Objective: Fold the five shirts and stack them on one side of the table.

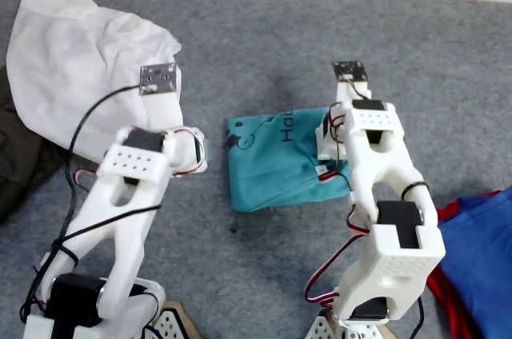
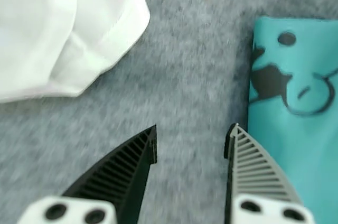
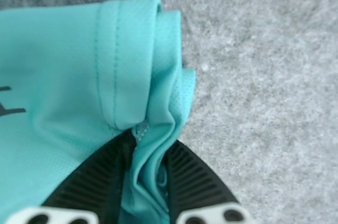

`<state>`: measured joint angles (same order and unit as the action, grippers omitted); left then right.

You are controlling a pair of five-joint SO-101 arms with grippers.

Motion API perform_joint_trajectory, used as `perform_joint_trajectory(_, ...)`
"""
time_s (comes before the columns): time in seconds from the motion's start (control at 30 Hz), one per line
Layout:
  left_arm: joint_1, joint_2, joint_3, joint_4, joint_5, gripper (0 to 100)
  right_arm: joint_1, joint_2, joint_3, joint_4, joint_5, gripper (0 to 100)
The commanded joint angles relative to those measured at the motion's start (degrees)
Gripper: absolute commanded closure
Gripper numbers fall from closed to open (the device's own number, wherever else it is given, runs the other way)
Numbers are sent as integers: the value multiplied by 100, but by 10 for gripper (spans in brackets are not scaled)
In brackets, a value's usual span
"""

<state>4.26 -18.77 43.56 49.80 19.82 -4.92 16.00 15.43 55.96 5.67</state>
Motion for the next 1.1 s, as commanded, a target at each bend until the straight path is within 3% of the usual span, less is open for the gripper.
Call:
perform_joint_trajectory(0.0,-48,-259,646,-1609,-35,779,382,-321,-40,4,-378,991)
perform_joint_trajectory(0.17,-40,-242,743,-1793,-35,779,725,-1297,31,48,-580,991)
perform_joint_trajectory(0.43,-48,-224,743,-1793,-44,779,1692,-2923,-66,936,-545,991)
perform_joint_trajectory(0.83,-48,-224,752,-1793,-62,779,3732,-4690,-171,2176,624,991)
perform_joint_trajectory(1.07,-22,-215,919,-1987,-62,779,4875,-5288,-171,2237,1196,991)
